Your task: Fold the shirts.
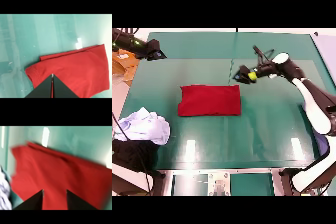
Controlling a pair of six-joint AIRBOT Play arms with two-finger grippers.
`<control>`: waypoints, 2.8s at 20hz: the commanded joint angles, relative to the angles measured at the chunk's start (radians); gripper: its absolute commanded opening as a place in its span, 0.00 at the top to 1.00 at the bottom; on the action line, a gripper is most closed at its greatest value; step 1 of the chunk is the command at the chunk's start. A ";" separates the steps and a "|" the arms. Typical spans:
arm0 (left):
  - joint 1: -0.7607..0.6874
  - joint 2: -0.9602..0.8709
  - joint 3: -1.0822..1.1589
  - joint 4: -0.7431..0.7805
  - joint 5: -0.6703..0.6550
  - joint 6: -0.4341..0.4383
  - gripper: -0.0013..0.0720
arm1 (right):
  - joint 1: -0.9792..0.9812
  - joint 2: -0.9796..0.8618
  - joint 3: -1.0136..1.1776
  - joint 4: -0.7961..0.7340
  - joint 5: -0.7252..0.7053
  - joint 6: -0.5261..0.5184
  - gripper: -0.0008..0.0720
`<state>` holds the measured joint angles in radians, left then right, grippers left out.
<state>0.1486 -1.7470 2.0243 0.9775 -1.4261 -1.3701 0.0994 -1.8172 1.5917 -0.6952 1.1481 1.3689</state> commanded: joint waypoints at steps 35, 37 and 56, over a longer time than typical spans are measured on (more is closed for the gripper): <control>0.000 0.000 -0.001 0.003 -0.050 0.002 0.95 | -1.167 0.444 -0.050 -0.006 0.109 0.080 0.96; 0.000 0.000 -0.001 0.003 -0.050 0.002 0.95 | -1.215 0.444 -0.057 -0.060 0.158 0.104 0.96; 0.000 0.000 -0.001 0.003 -0.060 0.001 0.95 | -1.158 0.424 -0.051 -0.026 0.071 0.085 0.96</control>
<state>0.1482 -1.7470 2.0235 0.9802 -1.4860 -1.3693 -1.0641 -1.3888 1.5486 -0.6300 1.2205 1.4723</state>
